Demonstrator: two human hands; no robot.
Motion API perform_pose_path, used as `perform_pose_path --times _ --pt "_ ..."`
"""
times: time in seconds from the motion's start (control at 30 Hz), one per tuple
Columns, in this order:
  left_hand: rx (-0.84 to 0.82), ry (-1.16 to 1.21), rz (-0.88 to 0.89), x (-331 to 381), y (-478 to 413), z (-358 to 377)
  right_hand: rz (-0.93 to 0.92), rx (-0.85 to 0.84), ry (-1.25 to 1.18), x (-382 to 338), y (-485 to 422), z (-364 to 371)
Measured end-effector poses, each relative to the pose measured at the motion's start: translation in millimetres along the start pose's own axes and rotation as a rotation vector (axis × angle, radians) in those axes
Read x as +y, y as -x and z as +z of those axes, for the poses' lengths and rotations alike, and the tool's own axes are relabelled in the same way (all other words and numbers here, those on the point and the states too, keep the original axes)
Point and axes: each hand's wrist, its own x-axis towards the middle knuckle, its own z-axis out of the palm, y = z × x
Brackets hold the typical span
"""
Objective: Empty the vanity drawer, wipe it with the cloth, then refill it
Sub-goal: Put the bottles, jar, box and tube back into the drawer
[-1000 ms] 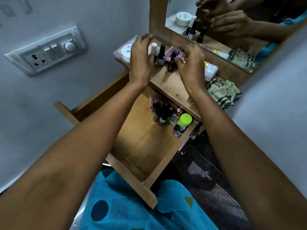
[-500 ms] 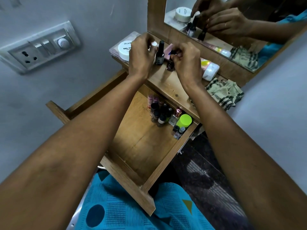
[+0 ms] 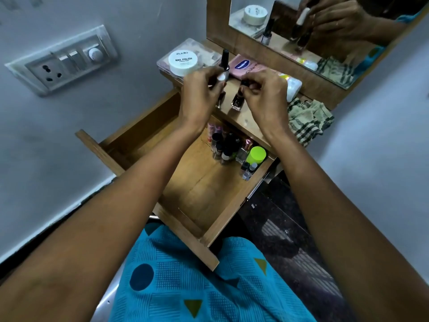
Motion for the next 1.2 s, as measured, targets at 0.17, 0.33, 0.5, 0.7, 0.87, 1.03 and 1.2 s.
perform_pose_path --times 0.17,0.33,0.5,0.7,0.87,1.03,1.2 --pt "-0.062 -0.020 0.002 3 33 -4 -0.011 -0.048 -0.023 -7 29 -11" --pt "-0.091 -0.016 -0.013 -3 60 -7 0.006 -0.117 -0.025 -5 59 -13" --pt "-0.165 -0.034 -0.032 -15 79 -3 0.050 -0.194 -0.018 4 81 -8" --pt "-0.197 -0.086 -0.062 -26 94 3 0.086 -0.266 0.075 20 96 0" --pt "-0.242 -0.105 -0.097 -39 99 5 0.123 -0.344 0.143 33 106 10" --pt "-0.245 -0.105 -0.132 -52 98 6 0.057 -0.343 0.299 39 112 20" --pt "-0.218 -0.106 -0.159 -62 92 6 0.024 -0.353 0.411 40 113 27"
